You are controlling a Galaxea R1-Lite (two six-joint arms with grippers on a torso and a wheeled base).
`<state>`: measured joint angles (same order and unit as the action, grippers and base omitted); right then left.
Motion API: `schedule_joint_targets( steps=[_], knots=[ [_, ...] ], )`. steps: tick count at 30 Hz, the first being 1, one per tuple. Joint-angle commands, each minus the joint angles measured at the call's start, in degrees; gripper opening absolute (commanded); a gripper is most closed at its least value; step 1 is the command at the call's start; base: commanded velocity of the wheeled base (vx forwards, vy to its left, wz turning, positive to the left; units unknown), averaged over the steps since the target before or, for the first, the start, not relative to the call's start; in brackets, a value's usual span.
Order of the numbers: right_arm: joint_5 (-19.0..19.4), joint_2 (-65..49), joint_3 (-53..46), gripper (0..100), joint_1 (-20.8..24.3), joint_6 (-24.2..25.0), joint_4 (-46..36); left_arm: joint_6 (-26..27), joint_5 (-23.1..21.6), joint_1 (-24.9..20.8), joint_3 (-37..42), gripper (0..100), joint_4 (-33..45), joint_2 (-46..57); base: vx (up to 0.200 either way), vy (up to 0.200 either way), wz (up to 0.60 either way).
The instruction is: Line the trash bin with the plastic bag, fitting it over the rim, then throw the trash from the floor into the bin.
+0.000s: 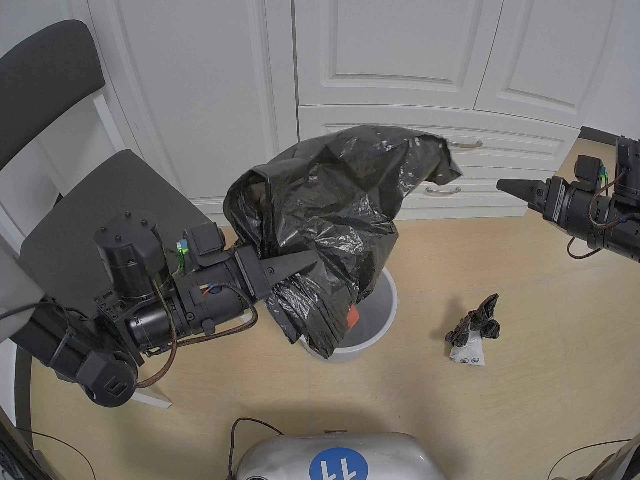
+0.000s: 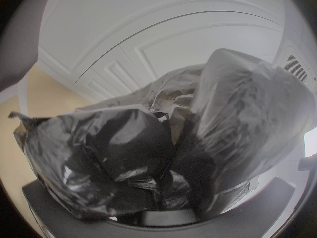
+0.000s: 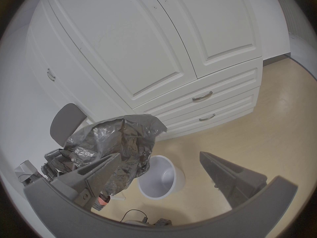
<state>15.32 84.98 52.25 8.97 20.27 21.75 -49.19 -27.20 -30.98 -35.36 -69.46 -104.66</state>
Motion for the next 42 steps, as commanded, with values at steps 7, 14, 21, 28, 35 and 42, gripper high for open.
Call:
schedule_joint_targets(
  steps=[7, 14, 21, 28, 35, 42],
  knots=[
    [-0.38, 3.79, 1.45, 0, 0.7, -0.06, 0.14, -0.56, 0.04, 0.39, 3.72, 0, -12.19, -9.07, 0.0, 0.0, 0.0],
    [-0.29, 5.99, 2.95, 0, 0.78, 0.21, 0.14, -0.47, -0.31, -0.4, 5.75, 0, -18.34, -8.11, 0.0, 0.0, 0.0],
    [-0.29, 6.43, 2.95, 0, 0.78, -0.06, 0.14, 0.23, -1.28, -3.74, 6.19, 0, -18.34, -6.96, 0.0, 0.0, 0.0],
    [-0.29, 6.34, 2.24, 0, 0.78, 0.03, 1.98, 3.57, -1.46, -6.2, 5.57, 0, -18.34, -7.84, 0.0, 0.0, 0.0],
    [-0.29, 8.01, 1.98, 0, 0.78, 0.03, 4.53, 5.68, -6.11, -5.5, 5.92, 0, -18.43, -11.62, 0.0, 0.0, 0.0],
    [-0.12, 9.33, 0.31, 0, 0.78, -0.15, 8.66, 8.14, -7.43, -3.65, 7.5, 0, -18.52, -21.03, 0.0, 0.0, 0.0]
  ],
)
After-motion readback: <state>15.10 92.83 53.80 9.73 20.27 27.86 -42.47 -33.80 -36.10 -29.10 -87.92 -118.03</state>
